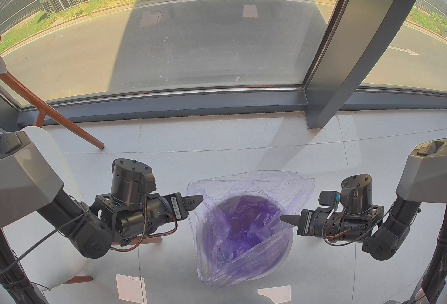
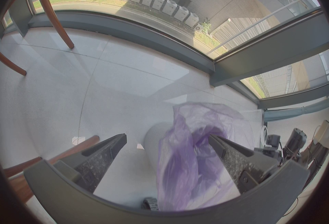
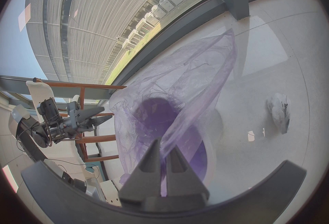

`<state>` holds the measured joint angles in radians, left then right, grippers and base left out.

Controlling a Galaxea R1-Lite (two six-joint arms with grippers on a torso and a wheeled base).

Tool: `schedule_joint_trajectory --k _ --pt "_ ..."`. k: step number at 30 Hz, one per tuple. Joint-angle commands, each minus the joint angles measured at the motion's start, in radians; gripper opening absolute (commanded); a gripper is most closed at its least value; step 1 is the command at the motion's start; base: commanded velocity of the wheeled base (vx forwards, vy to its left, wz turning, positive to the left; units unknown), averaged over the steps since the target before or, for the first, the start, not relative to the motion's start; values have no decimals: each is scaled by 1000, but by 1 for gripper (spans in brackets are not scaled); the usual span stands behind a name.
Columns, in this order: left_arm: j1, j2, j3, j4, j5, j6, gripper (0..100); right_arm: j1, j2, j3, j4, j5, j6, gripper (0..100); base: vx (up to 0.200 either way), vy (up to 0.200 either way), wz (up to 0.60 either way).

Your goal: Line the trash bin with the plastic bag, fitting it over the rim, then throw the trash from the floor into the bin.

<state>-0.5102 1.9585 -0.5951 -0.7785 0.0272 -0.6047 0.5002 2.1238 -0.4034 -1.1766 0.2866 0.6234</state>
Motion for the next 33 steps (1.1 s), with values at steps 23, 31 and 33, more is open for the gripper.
schedule_joint_trajectory --k 23,31,33 --pt "-117 255 123 -278 11 8 0 3 -5 5 -3 -17 1 0 0 0 0" --pt "-53 95 215 -275 14 9 0 -3 -61 92 -3 -26 -33 0 0 0 0" --pt "-47 88 238 -281 13 8 0 -5 -61 103 -5 -26 -48 0 0 0 0"
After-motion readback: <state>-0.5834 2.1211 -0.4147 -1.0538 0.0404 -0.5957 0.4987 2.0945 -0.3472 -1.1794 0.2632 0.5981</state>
